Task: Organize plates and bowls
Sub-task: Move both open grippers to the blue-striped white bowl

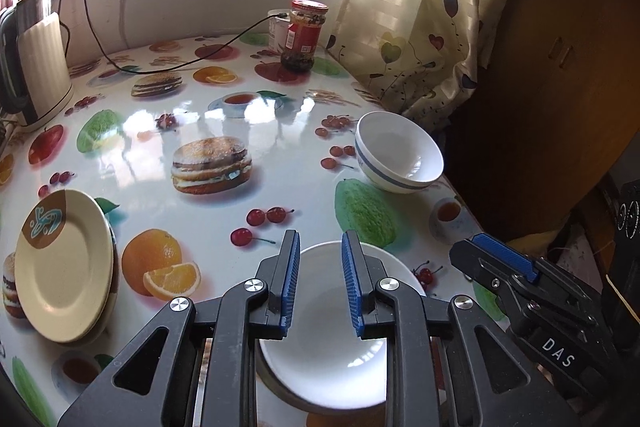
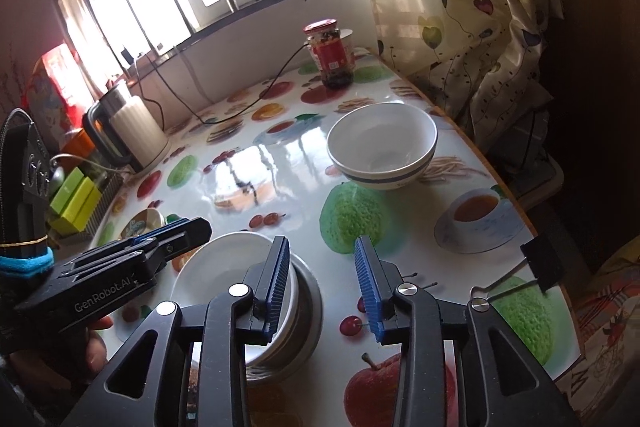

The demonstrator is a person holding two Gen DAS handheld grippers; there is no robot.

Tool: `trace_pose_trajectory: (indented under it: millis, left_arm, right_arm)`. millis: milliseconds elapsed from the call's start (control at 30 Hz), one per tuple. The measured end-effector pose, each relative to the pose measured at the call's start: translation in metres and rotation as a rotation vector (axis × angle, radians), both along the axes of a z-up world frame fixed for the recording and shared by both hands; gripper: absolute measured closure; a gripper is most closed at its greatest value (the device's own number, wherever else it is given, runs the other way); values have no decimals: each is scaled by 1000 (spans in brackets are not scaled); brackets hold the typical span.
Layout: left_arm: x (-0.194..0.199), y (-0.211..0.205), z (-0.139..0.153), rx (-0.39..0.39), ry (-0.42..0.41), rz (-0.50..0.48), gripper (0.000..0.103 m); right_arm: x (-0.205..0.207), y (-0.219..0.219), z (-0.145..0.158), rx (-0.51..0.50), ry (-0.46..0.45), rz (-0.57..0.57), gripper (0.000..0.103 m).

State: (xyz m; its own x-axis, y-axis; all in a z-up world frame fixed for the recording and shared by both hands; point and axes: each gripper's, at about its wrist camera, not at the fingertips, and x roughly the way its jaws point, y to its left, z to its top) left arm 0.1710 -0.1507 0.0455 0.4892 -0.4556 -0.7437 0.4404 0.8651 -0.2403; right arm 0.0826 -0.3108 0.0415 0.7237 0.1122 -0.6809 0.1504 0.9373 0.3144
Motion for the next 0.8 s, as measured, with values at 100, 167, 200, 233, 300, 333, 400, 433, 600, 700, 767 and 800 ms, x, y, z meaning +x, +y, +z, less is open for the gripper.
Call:
trace_pose_trajectory:
  millis: [100,167,200,233,300,333,400,433,600,700,767,800]
  left_arm:
    - [7,-10,5,-7,-8,-16,81]
    - [11,-19,8,1,-19,-30,81]
    - [13,-24,9,5,-24,-37,81]
    - [16,-28,10,6,-26,-41,80]
    - [22,-35,10,6,-24,-50,80]
    - [25,-38,11,8,-25,-50,80]
    - [30,-46,11,12,-29,-61,80]
    - [33,-49,11,17,-30,-67,80]
    - [50,-67,9,33,-29,-91,80]
    - [63,-77,6,33,1,-114,80]
    - [70,-82,5,35,0,-115,80]
    - [73,-85,4,40,-6,-120,80]
  right_arm:
    - [4,-12,4,-9,-9,-26,68]
    - [7,-21,6,-16,-14,-41,67]
    - [9,-25,7,-20,-16,-48,67]
    - [11,-28,8,-25,-16,-54,66]
    - [15,-36,8,-30,-14,-64,65]
    - [17,-39,8,-33,-12,-69,65]
    - [21,-46,9,-44,-14,-75,65]
    - [24,-49,8,-49,-13,-80,64]
    - [38,-67,4,-60,4,-103,63]
    - [47,-77,-1,-49,18,-113,63]
    - [54,-82,-4,-51,31,-120,63]
    - [57,-83,-6,-55,34,-119,63]
